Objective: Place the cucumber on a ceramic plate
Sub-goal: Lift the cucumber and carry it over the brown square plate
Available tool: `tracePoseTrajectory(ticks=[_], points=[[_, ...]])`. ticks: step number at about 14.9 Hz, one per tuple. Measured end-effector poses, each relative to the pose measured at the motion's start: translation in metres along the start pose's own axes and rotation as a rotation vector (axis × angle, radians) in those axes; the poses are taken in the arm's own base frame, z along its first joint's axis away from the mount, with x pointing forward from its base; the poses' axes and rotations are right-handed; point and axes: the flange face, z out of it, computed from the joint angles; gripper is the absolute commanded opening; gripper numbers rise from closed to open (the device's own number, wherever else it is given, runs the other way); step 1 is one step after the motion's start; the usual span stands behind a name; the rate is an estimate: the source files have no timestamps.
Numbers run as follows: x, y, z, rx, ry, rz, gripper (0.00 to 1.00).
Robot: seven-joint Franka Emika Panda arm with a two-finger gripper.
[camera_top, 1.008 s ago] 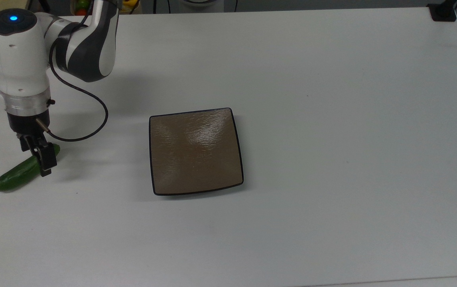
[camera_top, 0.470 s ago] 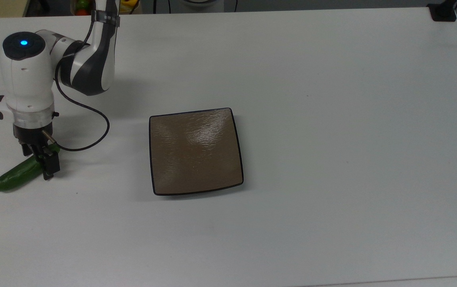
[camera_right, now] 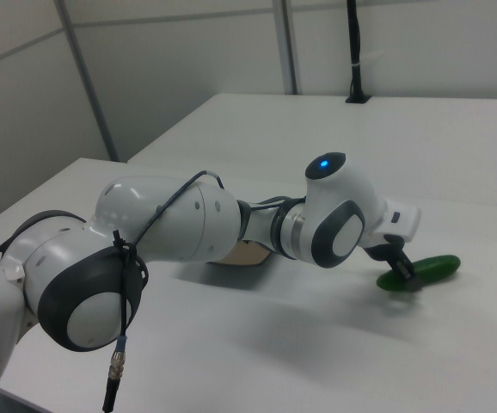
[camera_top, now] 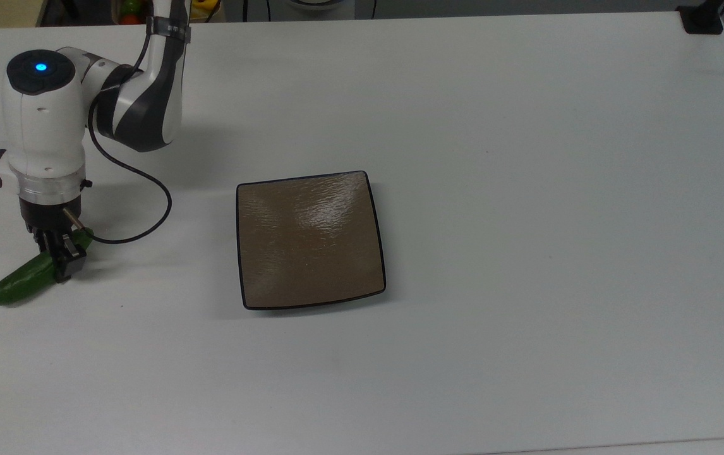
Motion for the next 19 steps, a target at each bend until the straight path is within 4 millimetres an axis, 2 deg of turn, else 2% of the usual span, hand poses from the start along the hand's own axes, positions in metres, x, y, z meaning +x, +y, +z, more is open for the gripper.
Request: tracePoseTrajectory(ticks=[2, 4, 6, 9, 11, 12, 14, 15, 17, 19], points=[[0.004, -0.001, -0.005, 0.003, 0.009, 0.004, 0.45], [0.016, -0.001, -0.023, 0.014, 0.038, 0.014, 0.45], [0.028, -0.011, -0.06, 0.036, 0.062, 0.021, 0.45], [0.015, -0.051, -0.113, 0.038, -0.04, -0.015, 0.45], [-0.007, -0.088, -0.152, 0.034, -0.102, -0.064, 0.46], [-0.027, -0.114, -0.179, 0.025, -0.143, -0.092, 0.46], [-0.056, -0.144, -0.205, 0.016, -0.201, -0.133, 0.46], [-0.081, -0.166, -0.216, 0.016, -0.24, -0.163, 0.46], [-0.13, -0.203, -0.225, 0.024, -0.286, -0.215, 0.47], [-0.165, -0.226, -0.226, 0.022, -0.311, -0.25, 0.66]])
